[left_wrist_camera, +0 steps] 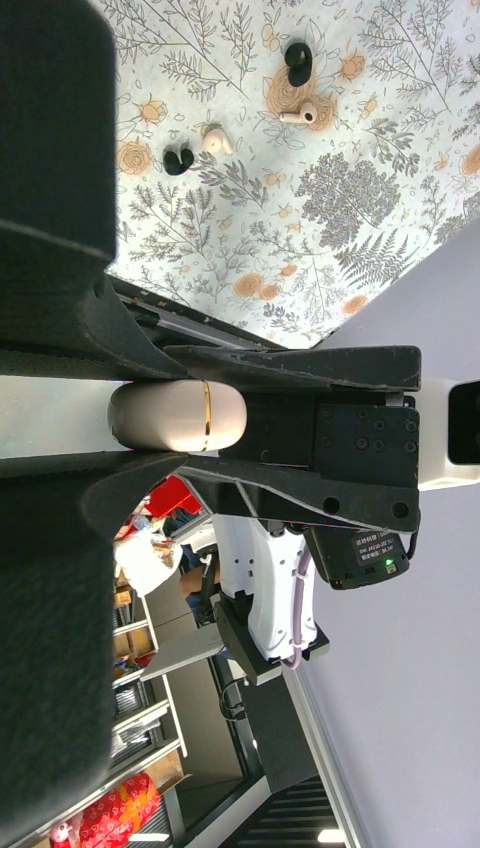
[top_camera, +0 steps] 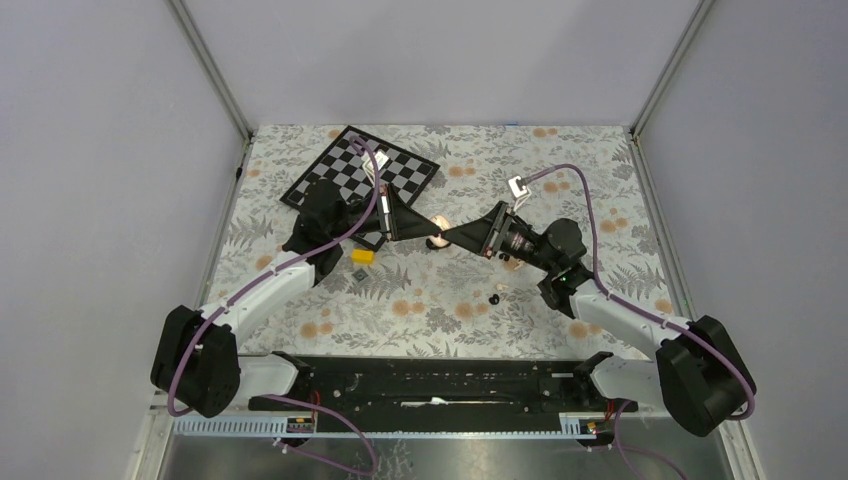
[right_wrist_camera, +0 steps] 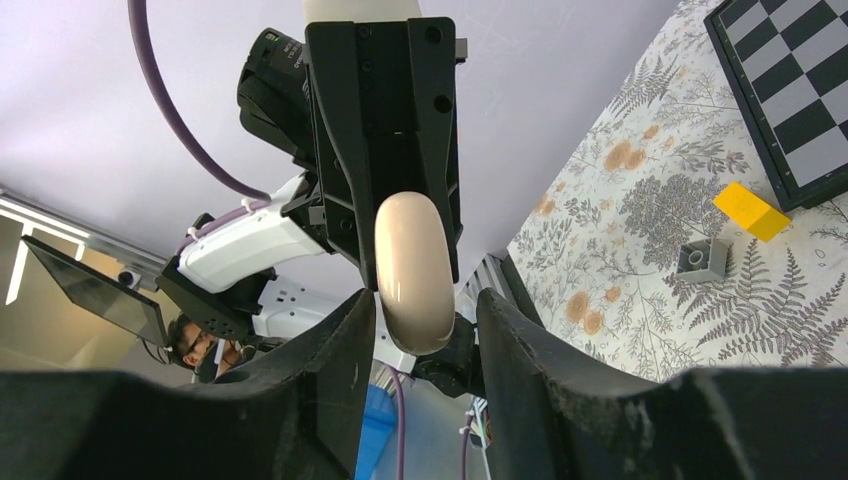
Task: Insert the wireless bluetooth earbuds into the charging case
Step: Open the charging case.
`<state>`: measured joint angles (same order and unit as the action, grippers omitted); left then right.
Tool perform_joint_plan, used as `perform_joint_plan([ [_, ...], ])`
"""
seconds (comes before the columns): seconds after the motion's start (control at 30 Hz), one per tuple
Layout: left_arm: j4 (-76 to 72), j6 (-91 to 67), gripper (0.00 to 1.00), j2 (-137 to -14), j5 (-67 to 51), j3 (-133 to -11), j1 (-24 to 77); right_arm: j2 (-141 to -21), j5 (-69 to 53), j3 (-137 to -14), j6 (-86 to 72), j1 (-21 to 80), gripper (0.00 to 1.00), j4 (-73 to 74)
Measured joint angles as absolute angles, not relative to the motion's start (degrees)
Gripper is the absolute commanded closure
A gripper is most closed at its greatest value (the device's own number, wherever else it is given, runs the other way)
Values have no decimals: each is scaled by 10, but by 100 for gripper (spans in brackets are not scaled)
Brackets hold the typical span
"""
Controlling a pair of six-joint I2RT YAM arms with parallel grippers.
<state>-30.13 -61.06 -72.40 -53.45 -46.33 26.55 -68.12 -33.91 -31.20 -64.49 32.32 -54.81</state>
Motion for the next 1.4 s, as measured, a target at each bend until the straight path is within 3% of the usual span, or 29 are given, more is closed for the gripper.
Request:
perform_joint_plan([
  [0.07, -301, -611, 100, -724, -535, -463, 265, -684, -337, -312, -648, 323, 50, -552],
  [0.13, -301, -610, 100, -724, -535, -463, 265, -687, -335, -312, -650, 323, 59, -555],
  [0.2, -301, -610, 100, -724, -535, -463, 265, -688, -334, -312, -655, 323, 74, -561],
  [0.27, -301, -610, 100, -725, -536, -463, 265, -688, -334, -312, -656, 324, 96, -565],
  [0.33, -300, -611, 82, -725, -537, -463, 264, -688, -335, -312, -655, 324, 100, -564],
  [0.43, -283, -606, 42, -725, -537, -467, 262, -688, -335, -312, -652, 324, 100, -558],
  [0.57, -255, -585, 32, -725, -538, -475, 264, -687, -326, -312, -652, 324, 100, -550],
  [0.63, -246, -580, 34, -725, -538, -477, 265, -685, -323, -312, -651, 324, 100, -547],
  [0.93, -231, -574, 67, -725, -534, -479, 264, -674, -319, -312, -645, 324, 100, -534],
  [1.07, -231, -580, 100, -725, -533, -479, 263, -673, -319, -312, -641, 324, 100, -521],
  [1.1, -231, -583, 100, -725, -533, -479, 262, -673, -319, -312, -641, 324, 100, -520],
  [1.13, -232, -585, 100, -725, -533, -479, 262, -672, -319, -312, -638, 324, 93, -519],
  [1.23, -234, -589, 100, -725, -535, -479, 261, -670, -316, -312, -636, 324, 41, -514],
  [1.3, -234, -589, 100, -725, -538, -479, 261, -661, -314, -318, -624, 325, 31, -488],
  [1.4, -241, -589, 100, -725, -546, -479, 251, -640, -304, -331, -590, 325, 30, -425],
])
